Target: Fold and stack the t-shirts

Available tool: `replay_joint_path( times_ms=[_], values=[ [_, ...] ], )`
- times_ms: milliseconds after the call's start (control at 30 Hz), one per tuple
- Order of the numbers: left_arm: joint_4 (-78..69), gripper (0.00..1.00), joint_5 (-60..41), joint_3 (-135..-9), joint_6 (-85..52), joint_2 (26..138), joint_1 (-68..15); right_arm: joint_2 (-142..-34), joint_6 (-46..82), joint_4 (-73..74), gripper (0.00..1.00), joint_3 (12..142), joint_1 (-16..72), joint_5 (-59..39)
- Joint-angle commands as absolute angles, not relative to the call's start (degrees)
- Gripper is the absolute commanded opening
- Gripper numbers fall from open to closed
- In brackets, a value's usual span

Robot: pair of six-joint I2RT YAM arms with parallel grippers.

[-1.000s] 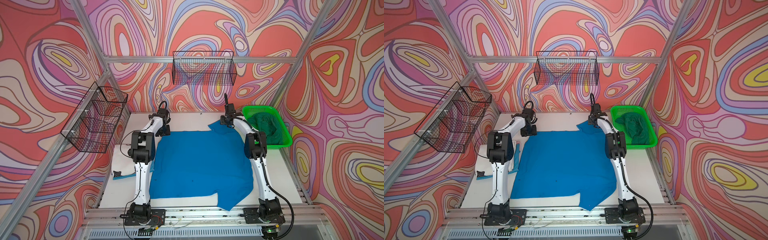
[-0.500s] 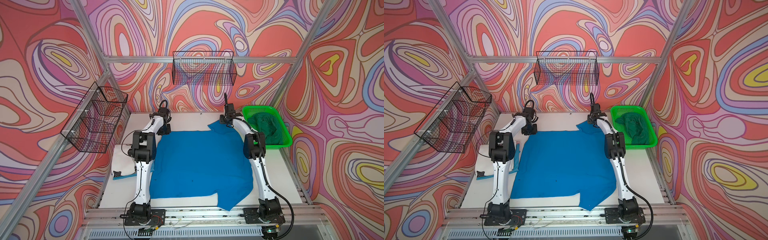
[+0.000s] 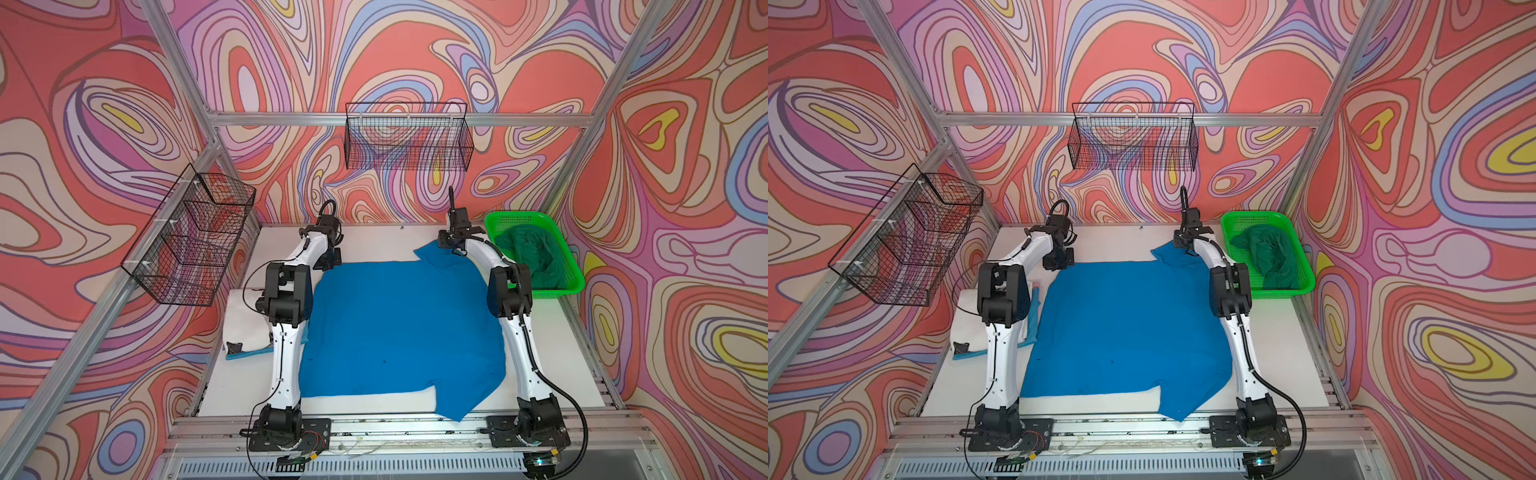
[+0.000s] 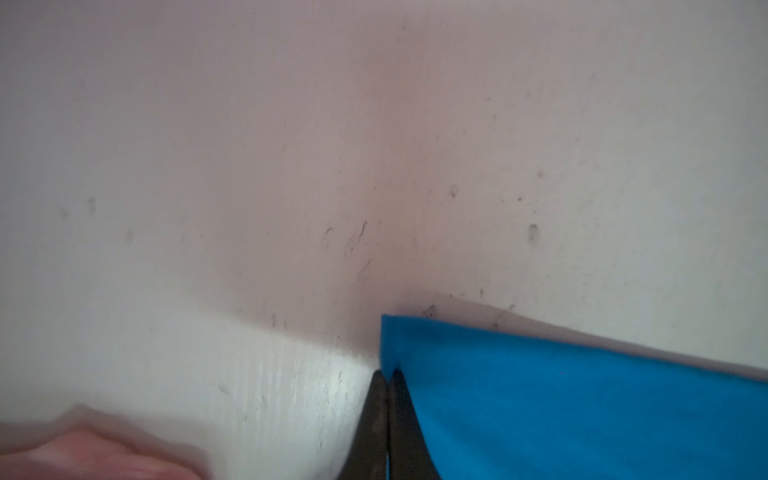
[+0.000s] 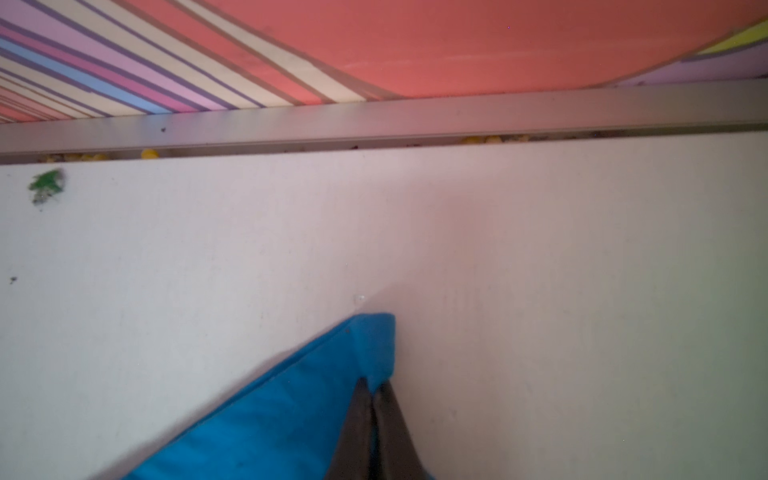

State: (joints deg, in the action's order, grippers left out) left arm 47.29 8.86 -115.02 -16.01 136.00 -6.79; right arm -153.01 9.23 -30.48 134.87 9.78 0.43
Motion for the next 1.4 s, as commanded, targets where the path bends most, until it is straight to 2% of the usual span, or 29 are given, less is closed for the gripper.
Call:
replay_joint_path(
  times_ms=[0,467,767,1000,1233,1367],
  values=[
    [43.7,0.00,13.4,-111.2,-14.2,130.3,-7.5,-148.9,8.3,-31.0,0.00,131.9,9.5,0.3],
    [25.6,0.00,18.7,-91.6,-11.5,116.3,-10.3,-130.3,10.6,-17.9,0.00,111.9,9.4,-1.7],
    [15.5,0.00,22.2,-78.2,-14.2,108.0,-12.1,-115.9,15.3,-8.9,0.00,92.6,9.4,-1.9],
    [0.5,0.00,21.2,-62.9,-16.1,99.3,-12.4,-102.9,21.9,-0.1,0.00,74.0,9.4,-3.5],
    [-3.2,0.00,20.8,-57.6,-18.0,95.1,-14.2,-92.7,27.1,4.0,0.00,60.4,9.5,-4.9],
    [-6.1,0.00,24.8,-53.1,-20.6,92.4,-15.8,-88.1,28.0,3.9,0.00,54.6,9.4,-3.8]
  ],
)
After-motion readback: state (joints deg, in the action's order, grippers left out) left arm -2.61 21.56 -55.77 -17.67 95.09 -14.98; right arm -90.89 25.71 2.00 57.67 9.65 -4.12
